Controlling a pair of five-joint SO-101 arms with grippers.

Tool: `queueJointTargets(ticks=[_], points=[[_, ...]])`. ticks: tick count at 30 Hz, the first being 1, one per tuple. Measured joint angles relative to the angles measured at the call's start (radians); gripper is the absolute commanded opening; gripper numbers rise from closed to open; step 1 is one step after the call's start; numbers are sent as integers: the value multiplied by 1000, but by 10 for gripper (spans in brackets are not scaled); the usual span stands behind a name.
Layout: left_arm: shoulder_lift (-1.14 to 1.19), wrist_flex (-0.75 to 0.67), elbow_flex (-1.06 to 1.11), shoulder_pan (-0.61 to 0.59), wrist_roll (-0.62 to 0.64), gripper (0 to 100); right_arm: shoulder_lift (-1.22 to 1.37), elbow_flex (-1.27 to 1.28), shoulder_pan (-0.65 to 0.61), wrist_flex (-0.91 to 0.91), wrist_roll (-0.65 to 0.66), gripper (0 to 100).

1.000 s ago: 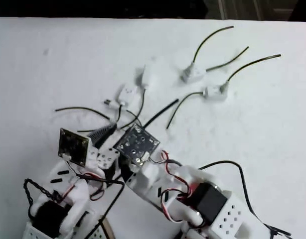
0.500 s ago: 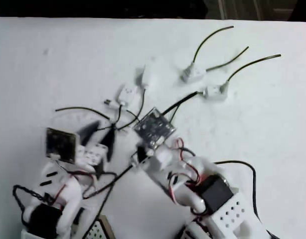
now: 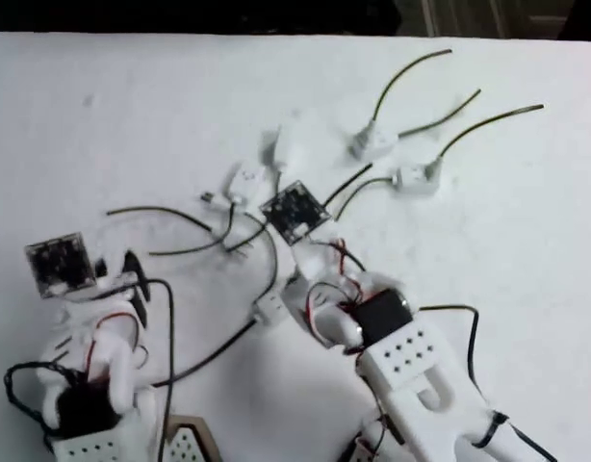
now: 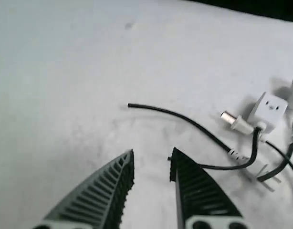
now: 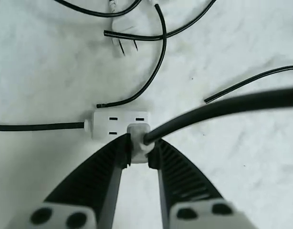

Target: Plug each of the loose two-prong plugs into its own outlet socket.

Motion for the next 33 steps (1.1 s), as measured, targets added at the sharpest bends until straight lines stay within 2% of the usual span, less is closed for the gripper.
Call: queueJointTargets(ticks=[6,9,19,33], points=[[12,-106,192,-5,-118,139,5,140,0,-141,0,17],[11,-140,206,-8,-146,139,5,206,-3,-227,0,17],[12,-144,206,-8,-152,139,12,221,-2,-322,-34,17],[12,-143,206,-8,-152,139,14,256,-2,-344,-34,17]])
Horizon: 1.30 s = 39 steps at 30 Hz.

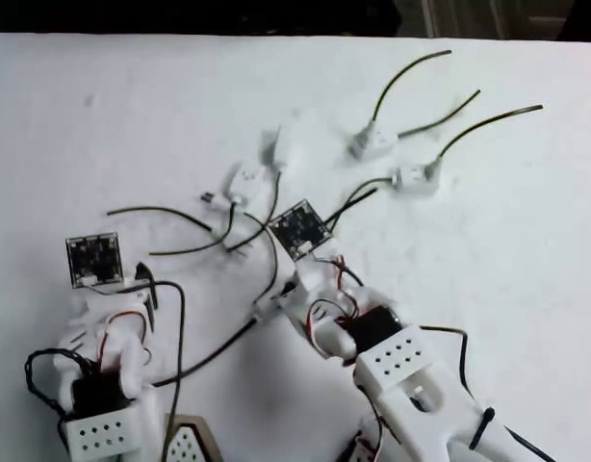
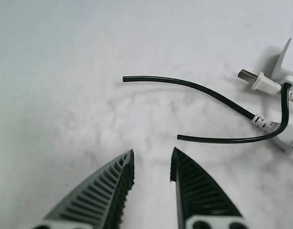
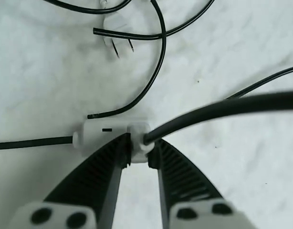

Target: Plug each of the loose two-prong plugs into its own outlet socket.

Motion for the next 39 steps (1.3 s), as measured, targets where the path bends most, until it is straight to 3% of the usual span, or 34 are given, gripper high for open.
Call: queueJointTargets(ticks=[16,21,39], points=[[0,0,0,0,0,139,-2,75,0,-68,32,17],[0,0,0,0,0,139,2,75,-2,-55,100,17],[0,0,0,0,0,139,440,-117,2,-58,166,17]])
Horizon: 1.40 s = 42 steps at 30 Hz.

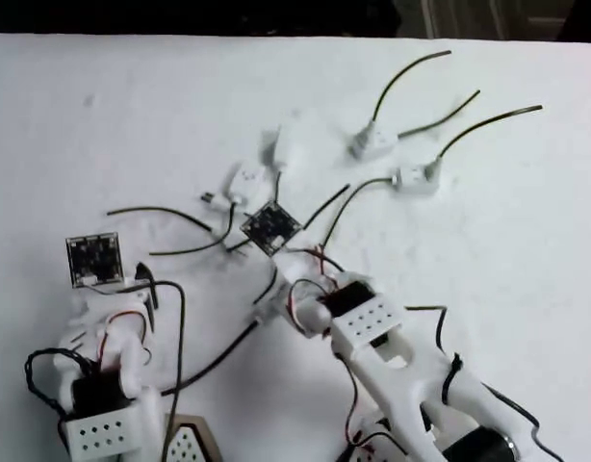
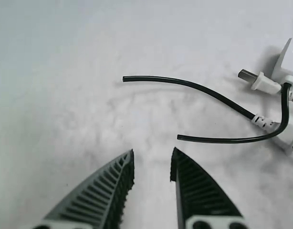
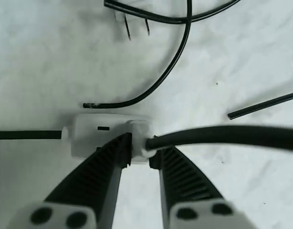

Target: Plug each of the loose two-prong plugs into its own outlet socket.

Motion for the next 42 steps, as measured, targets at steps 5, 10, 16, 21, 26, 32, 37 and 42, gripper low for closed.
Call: queueJointTargets(ticks=[5,10,16,21,26,32,37,42], points=[[0,0,0,0,0,139,-44,3,-3,9,0,17],[0,0,0,0,0,139,-186,-38,3,161,0,17],[0,0,0,0,0,139,-348,-164,126,348,3,17],[0,0,0,0,0,139,-367,-242,278,396,54,17],[0,0,0,0,0,139,-367,-249,443,333,123,17],[0,0,0,0,0,139,-264,-249,609,184,183,17],[0,0,0,0,0,139,-81,-331,707,101,186,17],[0,0,0,0,0,139,135,-506,783,94,124,19]])
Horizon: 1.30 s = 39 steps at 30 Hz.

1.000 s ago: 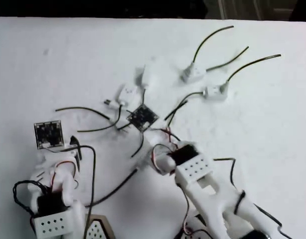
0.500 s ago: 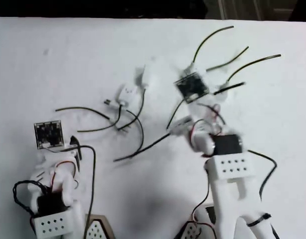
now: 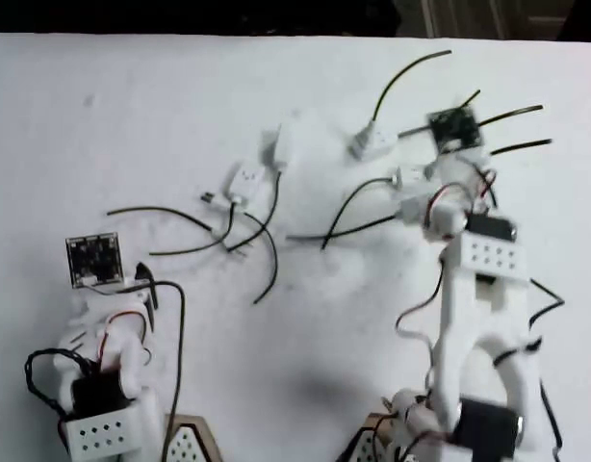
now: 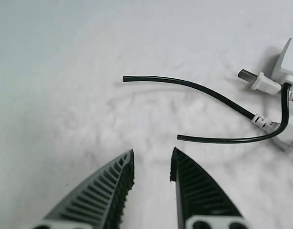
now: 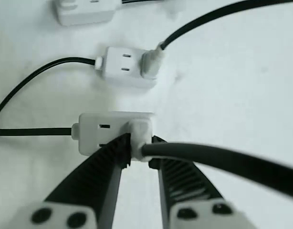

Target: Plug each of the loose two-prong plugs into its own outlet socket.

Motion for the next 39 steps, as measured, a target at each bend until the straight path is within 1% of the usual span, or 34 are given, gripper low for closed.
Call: queueJointTargets(ticks=[4,8,11,16,19,22,25,29,32,36,39], points=[[0,0,0,0,0,139,152,-129,32,-2,-25,21],[0,0,0,0,0,139,275,-206,32,-2,-26,21],[0,0,0,0,0,140,316,-235,12,-2,-32,26],[0,0,0,0,0,142,338,-244,-72,0,-43,146],[0,0,0,0,0,142,336,-262,-97,37,-81,148],[0,0,0,0,0,142,324,-292,-110,115,-101,148],[0,0,0,0,0,142,236,-299,-143,212,-104,148],[0,0,0,0,0,142,103,-301,-232,330,-110,148],[0,0,0,0,0,142,55,-301,-345,382,-175,148],[0,0,0,0,0,142,55,-301,-500,385,-270,148],[0,0,0,0,0,142,123,-318,-601,334,-351,148]])
